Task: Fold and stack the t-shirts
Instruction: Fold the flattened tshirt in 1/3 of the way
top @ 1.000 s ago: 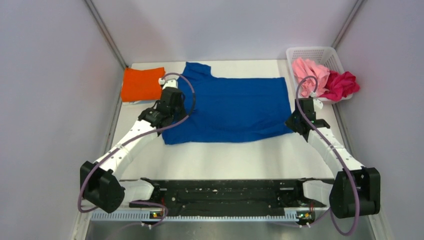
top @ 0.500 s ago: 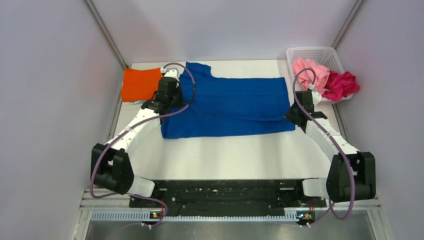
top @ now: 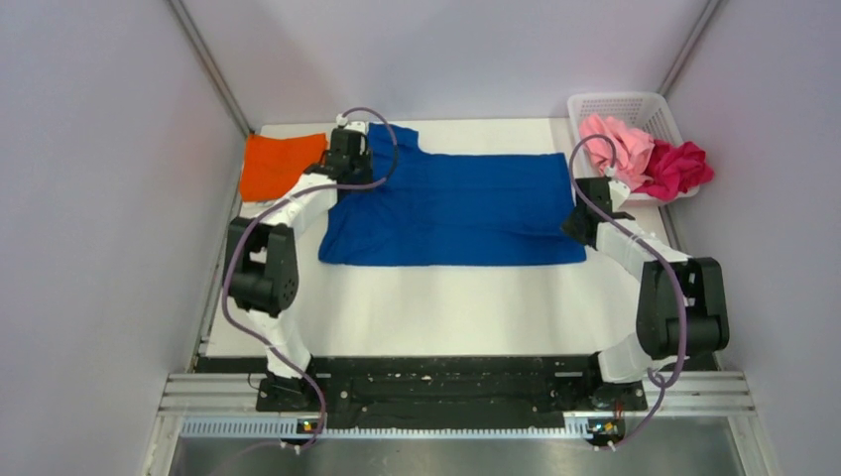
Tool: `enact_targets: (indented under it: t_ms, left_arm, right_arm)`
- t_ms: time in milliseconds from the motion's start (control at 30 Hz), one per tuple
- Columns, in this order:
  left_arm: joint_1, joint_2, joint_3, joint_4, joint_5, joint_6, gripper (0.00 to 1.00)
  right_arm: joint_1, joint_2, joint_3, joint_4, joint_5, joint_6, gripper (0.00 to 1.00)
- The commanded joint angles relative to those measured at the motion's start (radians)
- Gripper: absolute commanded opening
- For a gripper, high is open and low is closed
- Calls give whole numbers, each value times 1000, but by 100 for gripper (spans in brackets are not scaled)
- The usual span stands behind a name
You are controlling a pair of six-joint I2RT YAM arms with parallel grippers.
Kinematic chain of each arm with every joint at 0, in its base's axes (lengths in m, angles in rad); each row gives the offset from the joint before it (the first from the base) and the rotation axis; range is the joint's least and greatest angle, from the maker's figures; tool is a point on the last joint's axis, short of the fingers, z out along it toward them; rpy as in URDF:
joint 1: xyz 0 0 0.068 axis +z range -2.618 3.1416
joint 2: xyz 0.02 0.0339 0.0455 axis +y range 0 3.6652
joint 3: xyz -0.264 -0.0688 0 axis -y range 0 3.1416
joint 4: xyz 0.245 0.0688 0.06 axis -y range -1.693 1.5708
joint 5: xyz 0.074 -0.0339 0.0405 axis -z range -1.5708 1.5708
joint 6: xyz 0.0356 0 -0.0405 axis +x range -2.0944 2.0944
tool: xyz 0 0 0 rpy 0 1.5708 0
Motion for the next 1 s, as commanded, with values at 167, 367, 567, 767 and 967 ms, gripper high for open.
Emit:
enact_targets:
  t_ms: [167, 367, 567, 767, 967]
  left_arm:
    - [72, 227, 471, -356, -101, -155, 99]
    - [64, 59, 255, -270, 161, -228, 99]
    - [48, -67, -36, -83, 311, -272, 99]
    - [48, 42, -12, -143, 292, -293, 99]
    - [48, -23, -207, -102, 200, -359, 99]
  right_arm:
    - [-13, 39, 122, 40, 4, 6, 86]
    - [9, -106, 36, 34, -17, 1, 95]
    - [104, -184, -92, 148, -133, -44, 96]
    - [193, -26, -45, 201, -155, -80, 97]
    - [220, 80, -79, 232, -128, -22, 97]
